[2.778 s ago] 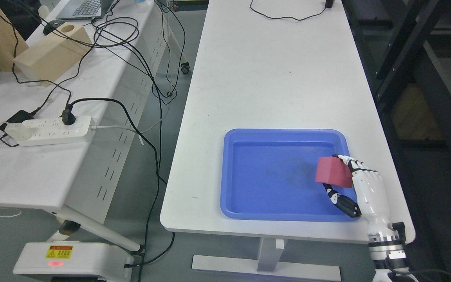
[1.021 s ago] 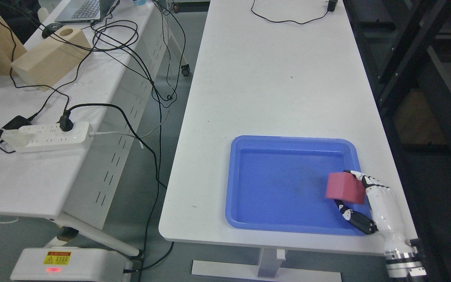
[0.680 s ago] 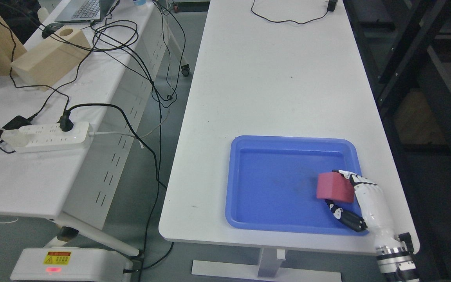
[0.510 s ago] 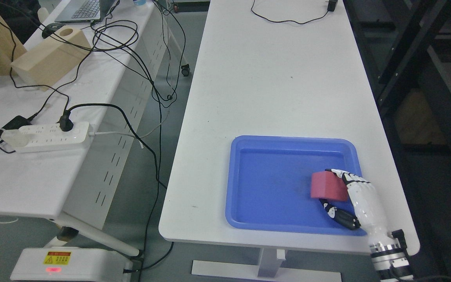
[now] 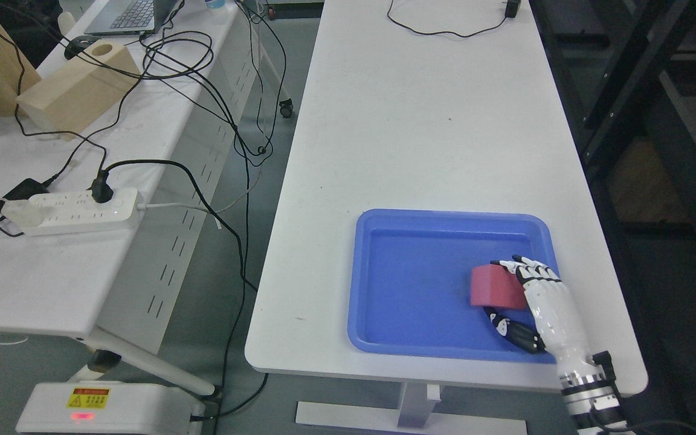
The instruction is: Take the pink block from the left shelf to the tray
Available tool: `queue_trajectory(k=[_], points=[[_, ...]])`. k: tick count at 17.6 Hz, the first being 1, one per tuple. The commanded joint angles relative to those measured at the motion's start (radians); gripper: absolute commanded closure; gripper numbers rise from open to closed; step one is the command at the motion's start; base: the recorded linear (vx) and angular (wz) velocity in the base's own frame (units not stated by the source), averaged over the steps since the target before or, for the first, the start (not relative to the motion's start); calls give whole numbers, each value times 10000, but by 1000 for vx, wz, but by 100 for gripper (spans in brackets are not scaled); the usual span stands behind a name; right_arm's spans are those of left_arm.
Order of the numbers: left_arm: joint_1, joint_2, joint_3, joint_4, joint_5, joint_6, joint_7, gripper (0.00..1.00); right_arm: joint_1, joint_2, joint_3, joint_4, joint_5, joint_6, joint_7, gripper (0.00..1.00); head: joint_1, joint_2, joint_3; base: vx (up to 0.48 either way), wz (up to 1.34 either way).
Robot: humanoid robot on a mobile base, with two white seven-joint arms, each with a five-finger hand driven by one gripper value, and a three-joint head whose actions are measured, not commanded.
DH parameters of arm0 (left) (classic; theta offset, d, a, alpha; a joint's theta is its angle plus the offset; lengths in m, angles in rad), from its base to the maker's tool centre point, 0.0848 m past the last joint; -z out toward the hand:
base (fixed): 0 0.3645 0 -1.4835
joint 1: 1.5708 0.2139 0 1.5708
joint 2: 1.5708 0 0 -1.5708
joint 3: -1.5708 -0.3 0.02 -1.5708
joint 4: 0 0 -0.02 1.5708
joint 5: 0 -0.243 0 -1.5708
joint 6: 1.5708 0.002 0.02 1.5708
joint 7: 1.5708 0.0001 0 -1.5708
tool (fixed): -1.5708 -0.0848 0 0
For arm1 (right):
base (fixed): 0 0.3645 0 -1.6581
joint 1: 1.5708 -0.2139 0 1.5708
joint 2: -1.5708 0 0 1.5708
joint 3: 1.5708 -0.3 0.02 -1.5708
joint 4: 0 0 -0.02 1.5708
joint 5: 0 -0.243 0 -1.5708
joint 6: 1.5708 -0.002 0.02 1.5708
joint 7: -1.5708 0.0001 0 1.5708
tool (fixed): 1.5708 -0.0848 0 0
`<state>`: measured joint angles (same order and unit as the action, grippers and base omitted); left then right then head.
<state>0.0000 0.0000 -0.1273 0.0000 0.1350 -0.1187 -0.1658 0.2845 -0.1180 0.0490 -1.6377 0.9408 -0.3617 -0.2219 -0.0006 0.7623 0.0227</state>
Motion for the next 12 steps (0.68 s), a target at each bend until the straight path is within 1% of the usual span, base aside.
queue_trajectory(k=[1,5,7,9,12], points=[[199,175,0,-175,0,5,1,0,162,-32,17,-6,-111,12,-20,17,0,0,0,0,0],[199,175,0,-175,0,5,1,0,269,-93,-275,-6,-754,-18,-51,8,0,0,0,0,0],[199,175,0,-175,0,5,1,0,361,-337,-398,-6,-1428,-64,-20,3,0,0,0,0,0],[199,175,0,-175,0,5,1,0,392,-689,-429,-6,-2637,-95,-5,1,0,0,0,0,0],[199,175,0,-175,0,5,1,0,514,-1486,-429,-6,-4829,-400,10,1,0,0,0,0,0]])
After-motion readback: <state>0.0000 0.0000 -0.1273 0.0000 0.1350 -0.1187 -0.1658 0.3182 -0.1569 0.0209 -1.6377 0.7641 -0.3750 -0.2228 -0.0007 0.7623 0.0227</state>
